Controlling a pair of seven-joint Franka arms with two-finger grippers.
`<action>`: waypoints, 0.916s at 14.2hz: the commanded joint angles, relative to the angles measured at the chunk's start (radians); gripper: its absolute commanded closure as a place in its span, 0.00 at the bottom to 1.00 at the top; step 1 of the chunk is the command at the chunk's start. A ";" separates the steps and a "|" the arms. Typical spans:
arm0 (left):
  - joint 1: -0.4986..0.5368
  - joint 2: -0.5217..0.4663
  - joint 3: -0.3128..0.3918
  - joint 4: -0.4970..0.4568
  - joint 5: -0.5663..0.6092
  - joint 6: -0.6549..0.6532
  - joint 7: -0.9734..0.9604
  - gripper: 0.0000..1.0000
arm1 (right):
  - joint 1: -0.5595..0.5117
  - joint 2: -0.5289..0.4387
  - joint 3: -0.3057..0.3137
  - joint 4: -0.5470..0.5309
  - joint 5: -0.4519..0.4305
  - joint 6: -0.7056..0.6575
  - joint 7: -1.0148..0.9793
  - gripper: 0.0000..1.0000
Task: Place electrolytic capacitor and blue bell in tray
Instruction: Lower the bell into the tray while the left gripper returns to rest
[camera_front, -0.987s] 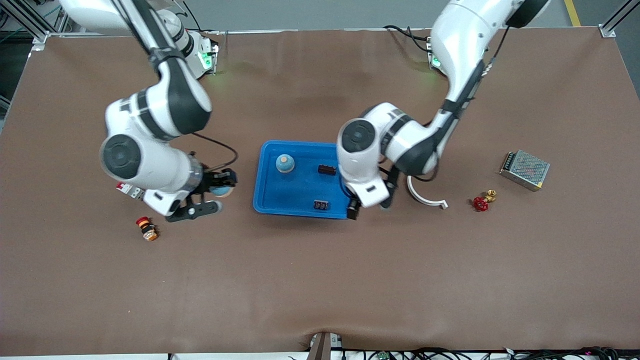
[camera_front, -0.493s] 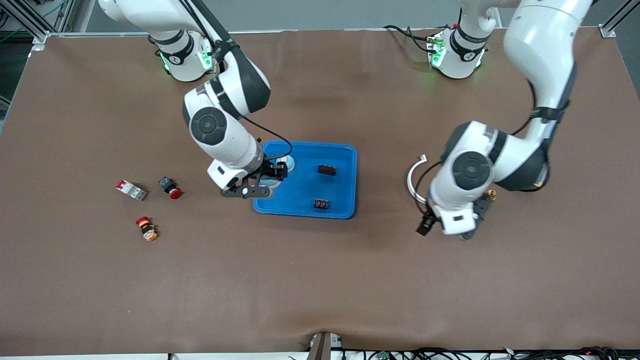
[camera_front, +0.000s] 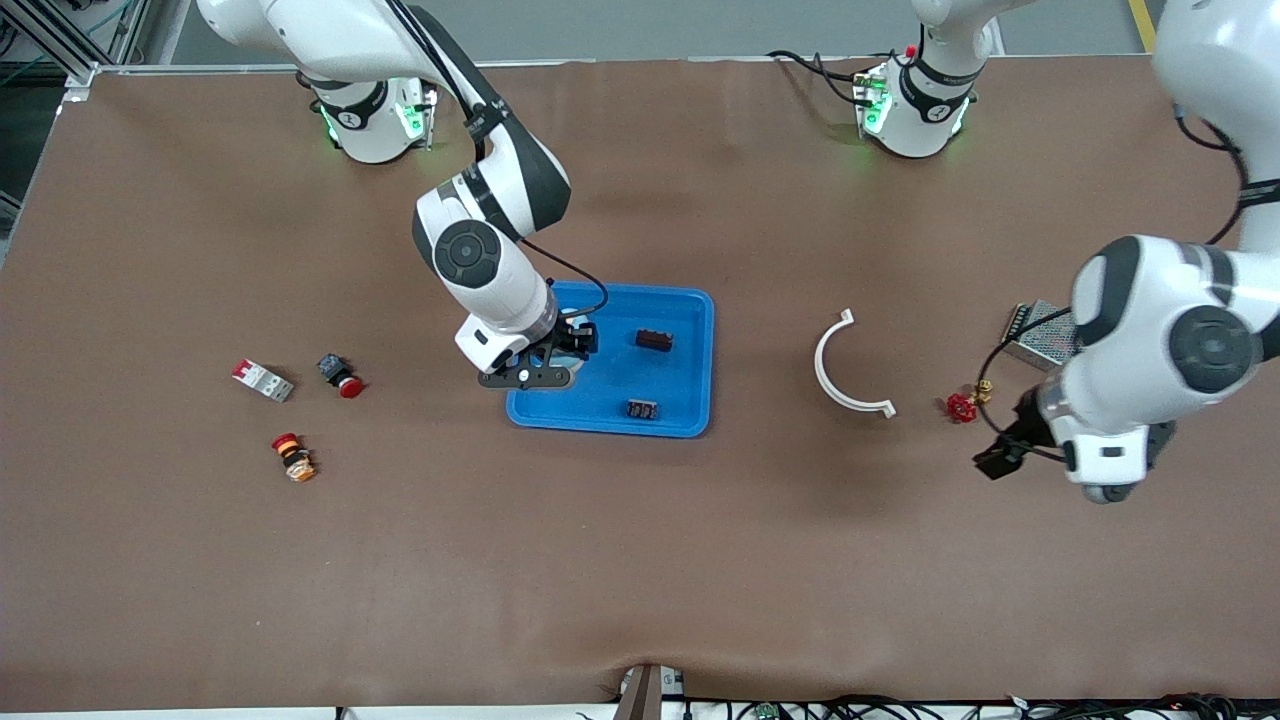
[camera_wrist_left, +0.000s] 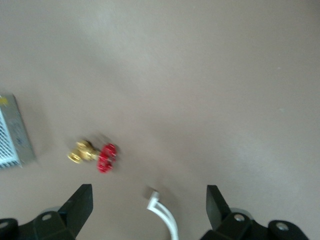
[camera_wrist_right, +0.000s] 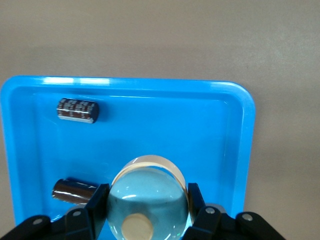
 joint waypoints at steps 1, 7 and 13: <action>0.080 -0.028 -0.030 0.041 -0.060 -0.089 0.252 0.00 | 0.001 0.023 -0.009 -0.004 -0.019 0.036 -0.007 0.78; 0.126 -0.064 -0.029 0.103 -0.052 -0.125 0.706 0.00 | -0.004 0.113 -0.009 -0.018 -0.027 0.179 -0.046 0.78; 0.126 -0.173 -0.049 0.101 -0.060 -0.238 0.767 0.00 | -0.007 0.147 -0.012 -0.030 -0.034 0.197 -0.103 0.78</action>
